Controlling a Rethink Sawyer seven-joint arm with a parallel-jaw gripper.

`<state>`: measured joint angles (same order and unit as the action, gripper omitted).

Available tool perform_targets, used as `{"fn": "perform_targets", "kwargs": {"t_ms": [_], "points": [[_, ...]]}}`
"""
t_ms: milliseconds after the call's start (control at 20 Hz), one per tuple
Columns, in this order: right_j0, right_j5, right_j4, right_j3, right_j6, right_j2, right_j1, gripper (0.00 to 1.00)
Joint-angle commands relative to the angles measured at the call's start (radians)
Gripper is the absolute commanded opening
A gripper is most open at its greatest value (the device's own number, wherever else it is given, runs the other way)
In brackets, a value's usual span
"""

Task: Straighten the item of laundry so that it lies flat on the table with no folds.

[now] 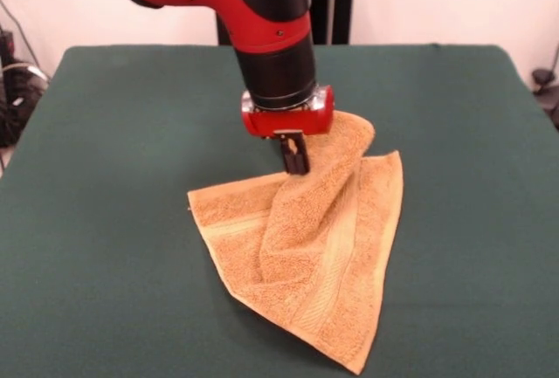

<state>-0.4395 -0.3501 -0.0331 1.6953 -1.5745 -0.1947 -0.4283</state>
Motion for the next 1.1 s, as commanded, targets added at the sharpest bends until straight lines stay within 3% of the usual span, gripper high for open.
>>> {"fn": "perform_targets", "kwargs": {"t_ms": [50, 300, 400, 800, 950, 1100], "points": [[0.072, 0.053, -0.092, 0.086, -0.288, -0.063, 0.044, 0.00], [0.160, 0.029, -0.027, 0.023, -0.235, 0.072, 0.037, 0.00], [0.162, 0.043, -0.026, 0.021, -0.231, 0.084, 0.035, 0.00], [0.123, -0.040, -0.190, 0.127, -0.328, 0.008, -0.054, 0.00], [0.073, -0.029, -0.274, 0.224, -0.350, -0.081, -0.113, 0.00], [-0.021, 0.053, -0.354, 0.308, -0.341, -0.230, -0.108, 0.00]]}}
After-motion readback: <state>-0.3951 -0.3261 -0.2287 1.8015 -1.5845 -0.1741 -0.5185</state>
